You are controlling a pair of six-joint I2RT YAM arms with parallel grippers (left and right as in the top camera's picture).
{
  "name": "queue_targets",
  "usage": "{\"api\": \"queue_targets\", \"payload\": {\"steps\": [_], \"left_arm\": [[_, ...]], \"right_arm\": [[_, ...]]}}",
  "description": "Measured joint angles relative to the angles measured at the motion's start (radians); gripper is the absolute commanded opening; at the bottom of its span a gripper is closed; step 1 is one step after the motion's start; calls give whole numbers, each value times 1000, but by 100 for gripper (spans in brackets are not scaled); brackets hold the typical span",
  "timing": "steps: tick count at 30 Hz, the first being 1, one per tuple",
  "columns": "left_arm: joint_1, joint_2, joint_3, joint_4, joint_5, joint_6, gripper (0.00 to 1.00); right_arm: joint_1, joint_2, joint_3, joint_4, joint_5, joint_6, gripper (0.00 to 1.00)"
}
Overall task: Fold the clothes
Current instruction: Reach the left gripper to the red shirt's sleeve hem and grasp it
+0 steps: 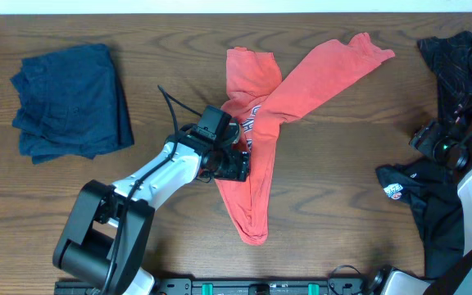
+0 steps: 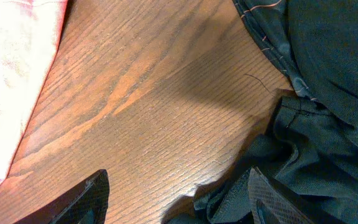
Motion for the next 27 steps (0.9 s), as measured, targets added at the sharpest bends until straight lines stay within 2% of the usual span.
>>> {"api": "queue_targets", "payload": {"steps": [13, 16, 20, 27], "left_arm": [[-44, 4, 0, 53, -3, -3, 69], [-66, 4, 0, 58, -13, -9, 56], [-73, 4, 0, 58, -27, -14, 28], [-73, 3, 0, 47, -33, -7, 27]], "right_arm": [[0, 0, 0, -10, -3, -4, 70], [0, 0, 0, -11, -3, -4, 70], [0, 0, 0, -11, -3, -5, 70], [0, 0, 0, -12, -3, -7, 70]]}}
